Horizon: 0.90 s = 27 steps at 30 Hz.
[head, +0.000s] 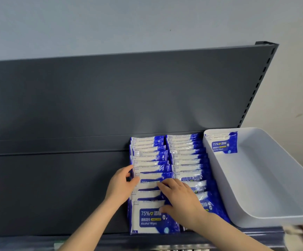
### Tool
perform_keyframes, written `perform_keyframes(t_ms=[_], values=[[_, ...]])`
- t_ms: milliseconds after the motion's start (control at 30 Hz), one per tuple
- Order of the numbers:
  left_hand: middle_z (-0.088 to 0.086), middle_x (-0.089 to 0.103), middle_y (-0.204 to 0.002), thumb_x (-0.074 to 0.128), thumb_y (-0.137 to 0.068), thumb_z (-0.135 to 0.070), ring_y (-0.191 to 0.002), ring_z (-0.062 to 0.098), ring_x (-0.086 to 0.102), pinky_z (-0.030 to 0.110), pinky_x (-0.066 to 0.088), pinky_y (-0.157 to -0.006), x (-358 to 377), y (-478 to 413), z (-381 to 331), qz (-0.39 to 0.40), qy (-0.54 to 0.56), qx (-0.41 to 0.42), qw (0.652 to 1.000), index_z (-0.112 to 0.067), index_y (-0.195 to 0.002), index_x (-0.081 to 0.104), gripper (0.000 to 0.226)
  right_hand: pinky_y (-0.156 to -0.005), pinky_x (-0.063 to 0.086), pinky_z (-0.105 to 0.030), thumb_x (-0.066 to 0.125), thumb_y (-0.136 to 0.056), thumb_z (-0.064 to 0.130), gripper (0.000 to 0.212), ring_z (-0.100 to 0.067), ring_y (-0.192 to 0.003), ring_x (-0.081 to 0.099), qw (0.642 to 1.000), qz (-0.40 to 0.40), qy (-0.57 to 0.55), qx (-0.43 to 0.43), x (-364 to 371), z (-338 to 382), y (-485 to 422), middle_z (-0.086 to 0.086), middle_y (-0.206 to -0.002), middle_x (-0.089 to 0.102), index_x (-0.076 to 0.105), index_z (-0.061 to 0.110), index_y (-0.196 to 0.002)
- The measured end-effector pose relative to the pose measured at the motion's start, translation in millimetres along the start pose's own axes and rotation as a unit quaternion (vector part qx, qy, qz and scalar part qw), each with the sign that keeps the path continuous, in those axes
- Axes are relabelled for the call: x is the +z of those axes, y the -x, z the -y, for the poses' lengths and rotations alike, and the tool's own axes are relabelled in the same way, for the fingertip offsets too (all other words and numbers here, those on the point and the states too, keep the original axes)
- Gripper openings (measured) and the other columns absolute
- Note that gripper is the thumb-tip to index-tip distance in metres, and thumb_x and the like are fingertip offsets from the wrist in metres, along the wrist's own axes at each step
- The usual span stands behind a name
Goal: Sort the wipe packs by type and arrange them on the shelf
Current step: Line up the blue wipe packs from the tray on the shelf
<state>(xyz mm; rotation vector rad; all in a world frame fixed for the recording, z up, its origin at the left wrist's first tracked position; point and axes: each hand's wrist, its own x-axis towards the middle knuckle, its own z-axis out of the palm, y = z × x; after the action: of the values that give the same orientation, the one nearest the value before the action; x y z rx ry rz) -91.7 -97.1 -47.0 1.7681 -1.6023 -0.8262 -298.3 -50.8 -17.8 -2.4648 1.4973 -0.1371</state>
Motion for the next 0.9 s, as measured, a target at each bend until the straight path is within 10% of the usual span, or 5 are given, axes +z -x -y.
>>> perform_keyframes(t_ms=[267,633,900], values=[[-0.013,0.057,-0.125,0.061,-0.092,-0.022,-0.102,0.002,0.056,0.022,0.050,-0.083,10.0,-11.7,-57.3,-0.060,-0.092,0.104,0.988,-0.029,-0.123,0.059,0.032,-0.085,0.044,-0.030,0.057,-0.091,0.019,0.033,-0.017,-0.115,0.051,0.968,-0.212,-0.086,0.104,-92.7,-114.5,-10.1,0.007,-0.121,0.059,0.060,0.023,-0.124],[-0.011,0.054,-0.131,0.048,-0.096,-0.030,-0.116,0.012,0.052,0.029,0.046,-0.087,93.4,-40.1,-168.2,0.034,-0.330,0.194,0.923,-0.031,-0.128,0.055,0.033,-0.101,0.034,-0.030,0.051,-0.087,0.016,0.045,-0.022,-0.122,0.041,0.970,-0.100,0.135,0.175,-81.7,-248.5,-48.7,0.001,-0.131,0.047,0.047,0.023,-0.131],[-0.010,0.055,-0.130,0.058,-0.091,-0.032,-0.116,0.012,0.054,0.034,0.049,-0.089,115.4,-58.0,-215.3,0.027,-0.247,0.157,0.956,-0.031,-0.131,0.052,0.041,-0.069,0.034,-0.027,0.057,-0.088,0.020,0.027,-0.022,-0.108,0.049,0.981,-0.110,0.069,0.142,-87.1,-266.1,-34.5,0.001,-0.111,0.054,0.058,0.022,-0.115]])
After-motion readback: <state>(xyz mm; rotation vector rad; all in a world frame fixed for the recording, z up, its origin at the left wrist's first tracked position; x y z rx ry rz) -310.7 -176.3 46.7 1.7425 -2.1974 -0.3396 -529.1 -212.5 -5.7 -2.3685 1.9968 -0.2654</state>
